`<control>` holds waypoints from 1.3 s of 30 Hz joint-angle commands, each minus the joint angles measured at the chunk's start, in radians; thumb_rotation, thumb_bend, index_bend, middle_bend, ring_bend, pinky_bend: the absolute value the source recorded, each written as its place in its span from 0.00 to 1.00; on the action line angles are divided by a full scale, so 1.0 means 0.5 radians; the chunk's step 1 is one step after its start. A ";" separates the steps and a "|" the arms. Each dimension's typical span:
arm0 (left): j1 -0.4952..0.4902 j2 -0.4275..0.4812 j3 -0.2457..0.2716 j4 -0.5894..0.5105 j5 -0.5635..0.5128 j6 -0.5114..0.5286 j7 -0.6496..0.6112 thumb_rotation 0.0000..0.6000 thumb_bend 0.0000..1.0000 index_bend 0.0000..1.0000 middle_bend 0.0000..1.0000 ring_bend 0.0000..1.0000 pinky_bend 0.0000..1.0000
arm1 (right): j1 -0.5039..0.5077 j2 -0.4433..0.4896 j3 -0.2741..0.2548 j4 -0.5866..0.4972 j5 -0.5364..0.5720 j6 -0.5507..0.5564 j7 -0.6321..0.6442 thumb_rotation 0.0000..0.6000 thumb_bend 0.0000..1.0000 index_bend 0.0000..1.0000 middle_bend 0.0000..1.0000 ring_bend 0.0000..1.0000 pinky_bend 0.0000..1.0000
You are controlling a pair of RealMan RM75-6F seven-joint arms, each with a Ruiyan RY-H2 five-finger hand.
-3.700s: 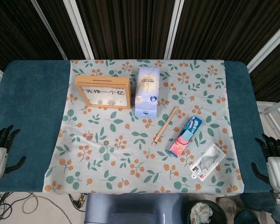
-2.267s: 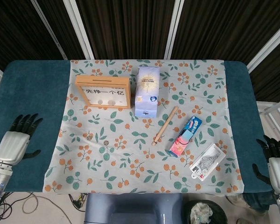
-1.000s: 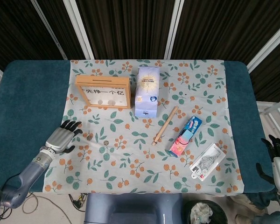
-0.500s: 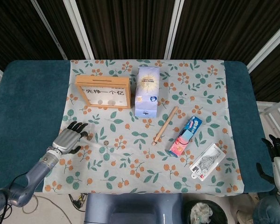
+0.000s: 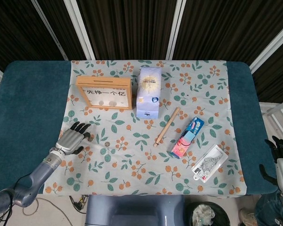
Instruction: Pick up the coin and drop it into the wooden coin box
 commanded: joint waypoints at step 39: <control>-0.052 -0.065 0.032 0.059 -0.026 -0.008 0.016 1.00 0.38 0.43 0.02 0.00 0.00 | 0.000 0.016 -0.001 -0.027 0.035 -0.028 -0.019 1.00 0.44 0.15 0.07 0.01 0.00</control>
